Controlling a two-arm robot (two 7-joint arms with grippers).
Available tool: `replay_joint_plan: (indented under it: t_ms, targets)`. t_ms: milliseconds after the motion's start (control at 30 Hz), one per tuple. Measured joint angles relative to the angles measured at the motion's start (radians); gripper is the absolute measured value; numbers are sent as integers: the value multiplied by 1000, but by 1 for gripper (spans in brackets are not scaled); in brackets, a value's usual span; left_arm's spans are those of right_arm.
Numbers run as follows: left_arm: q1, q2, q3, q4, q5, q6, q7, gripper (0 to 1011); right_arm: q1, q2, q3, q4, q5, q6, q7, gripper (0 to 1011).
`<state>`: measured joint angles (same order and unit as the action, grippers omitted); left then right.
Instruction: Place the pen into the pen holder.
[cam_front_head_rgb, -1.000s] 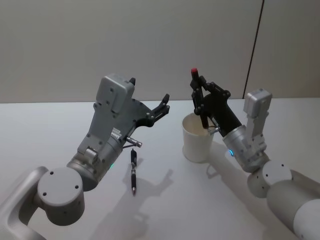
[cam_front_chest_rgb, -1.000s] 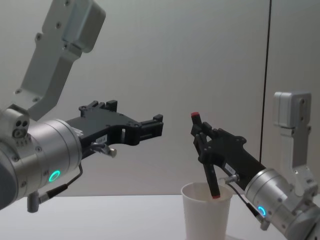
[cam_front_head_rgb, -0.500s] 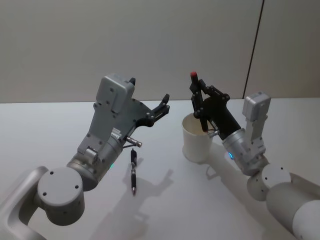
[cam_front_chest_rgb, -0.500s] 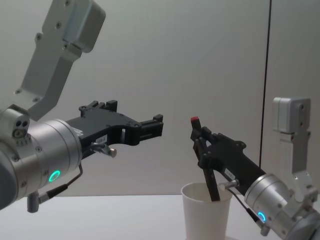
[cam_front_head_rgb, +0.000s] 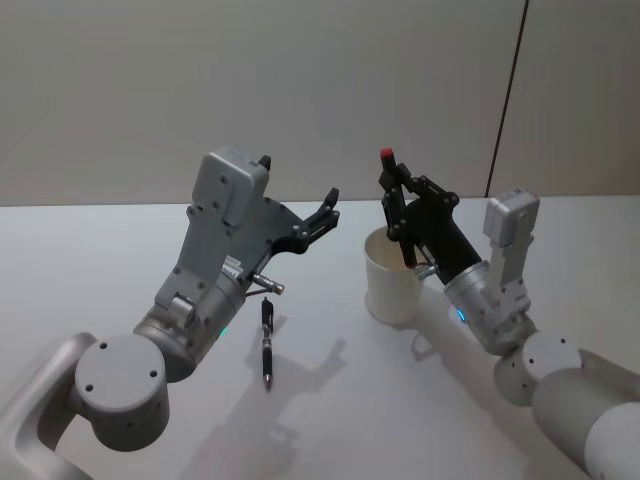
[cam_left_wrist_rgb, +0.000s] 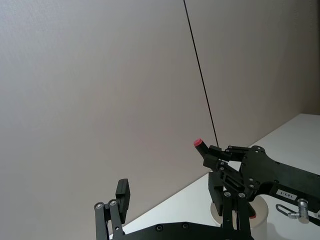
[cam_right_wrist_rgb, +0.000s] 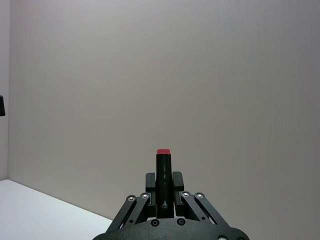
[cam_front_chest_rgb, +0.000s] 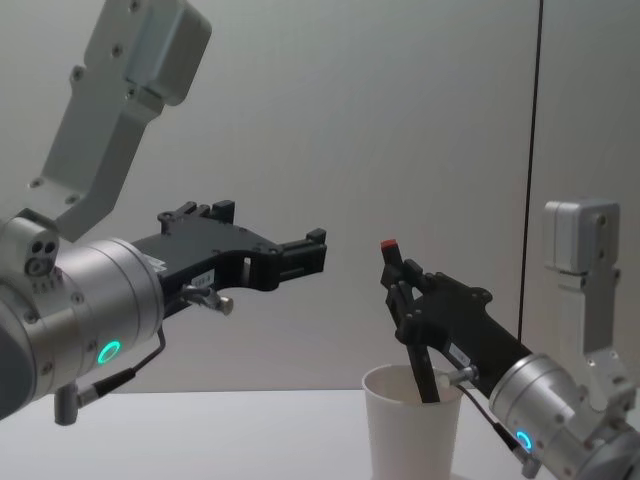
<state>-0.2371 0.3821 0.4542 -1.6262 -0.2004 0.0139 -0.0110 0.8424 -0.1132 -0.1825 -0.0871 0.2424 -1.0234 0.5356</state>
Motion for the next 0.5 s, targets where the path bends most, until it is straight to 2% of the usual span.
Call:
replay_joint_plan:
  t_ms: [267,400,500]
  targets:
    - [0,0,0,0,0,0,0,1003,-1,0,3,4,-9,-2,-6,187]
    - [0,0,0,0,0,0,0,1003,-2,1,4,5,-12,-2,-7,272]
    - [0,0,0,0,0,0,0,1003,-3,2,7,6,-15,-2,-9,409]
